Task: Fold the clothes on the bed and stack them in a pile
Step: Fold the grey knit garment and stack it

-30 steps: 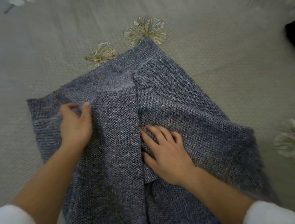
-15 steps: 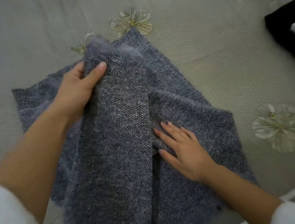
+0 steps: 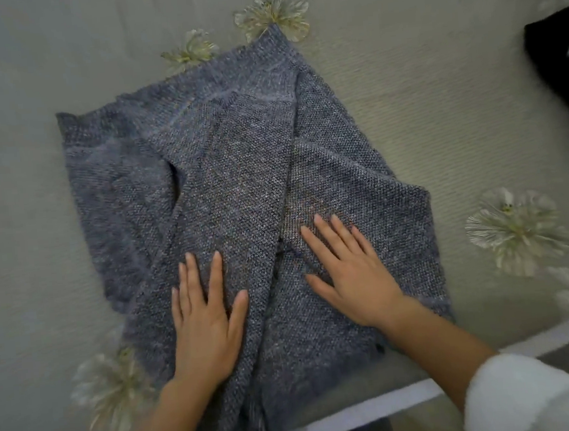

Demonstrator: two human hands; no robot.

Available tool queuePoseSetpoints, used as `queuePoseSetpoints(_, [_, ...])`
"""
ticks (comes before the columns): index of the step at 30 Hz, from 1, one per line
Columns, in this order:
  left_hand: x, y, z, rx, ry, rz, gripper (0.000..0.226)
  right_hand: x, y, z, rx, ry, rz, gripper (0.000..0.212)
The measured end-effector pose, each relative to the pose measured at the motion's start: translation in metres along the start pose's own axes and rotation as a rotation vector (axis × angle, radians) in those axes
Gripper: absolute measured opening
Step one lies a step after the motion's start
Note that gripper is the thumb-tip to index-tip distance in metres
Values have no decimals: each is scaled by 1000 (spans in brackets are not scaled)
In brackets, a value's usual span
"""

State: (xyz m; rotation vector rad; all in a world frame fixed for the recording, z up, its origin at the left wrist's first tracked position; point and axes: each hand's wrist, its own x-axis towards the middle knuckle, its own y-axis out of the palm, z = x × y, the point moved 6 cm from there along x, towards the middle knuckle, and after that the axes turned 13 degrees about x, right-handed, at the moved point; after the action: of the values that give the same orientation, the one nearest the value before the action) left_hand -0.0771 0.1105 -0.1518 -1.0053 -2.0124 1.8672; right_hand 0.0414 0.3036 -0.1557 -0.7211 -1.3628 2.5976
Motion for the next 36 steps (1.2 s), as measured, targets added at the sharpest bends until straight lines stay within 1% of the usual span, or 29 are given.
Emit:
queuePoseSetpoints(4, [-45, 14, -3, 61, -11, 55, 81, -18, -1, -7, -69, -16, 93, 71])
queuePoseSetpoints(7, [-71, 24, -1, 132, 6, 82, 82, -42, -2, -19, -108, -47, 190, 73])
queuePoseSetpoints(11, [-103, 29, 14, 193, -20, 97, 93, -80, -3, -38, -153, -110, 322, 84])
queuePoseSetpoints(13, [-116, 28, 22, 194, -56, 111, 90, -93, -2, -46, -185, -130, 361, 92])
queuePoseSetpoints(16, [-134, 29, 20, 165, -81, 138, 74, -105, 2, -48, -250, -136, 367, 104])
queuePoseSetpoints(18, [-144, 26, 8, 97, -64, 122, 77, -108, 8, -42, -278, -127, 360, 103])
queuePoseSetpoints(19, [-149, 26, -2, 78, -17, 112, 82, -108, 12, -38, -298, -121, 363, 102])
queuePoseSetpoints(21, [-155, 30, -23, 113, 93, 108, 94, -106, 17, -30, -356, -99, 363, 101])
queuePoseSetpoints(22, [-155, 36, -30, 155, 109, 124, 99, -104, 18, -27, -387, -84, 358, 99])
queuePoseSetpoints(24, [-146, 42, -37, 234, 37, 159, 101, -99, 16, -20, -433, -67, 349, 87])
queuePoseSetpoints(26, [-135, 42, -43, 359, -15, 203, 94, -97, 10, -14, -447, -63, 337, 79])
queuePoseSetpoints(29, [-126, 29, -48, 466, 0, 266, 79, -94, -8, -6, -370, -36, 339, 74])
queuePoseSetpoints(31, [-122, 12, -48, 440, -9, 293, 70, -93, -21, 2, -327, -45, 346, 72])
queuePoseSetpoints(33, [-120, -10, -49, 389, -8, 319, 58, -96, -33, 9, -288, -38, 373, 80])
queuePoseSetpoints(35, [-126, -29, -53, 344, 23, 381, 51, -106, -45, 14, -257, 7, 450, 89])
queuePoseSetpoints(36, [-132, -37, -56, 328, 46, 414, 49, -113, -51, 16, -262, 29, 501, 90])
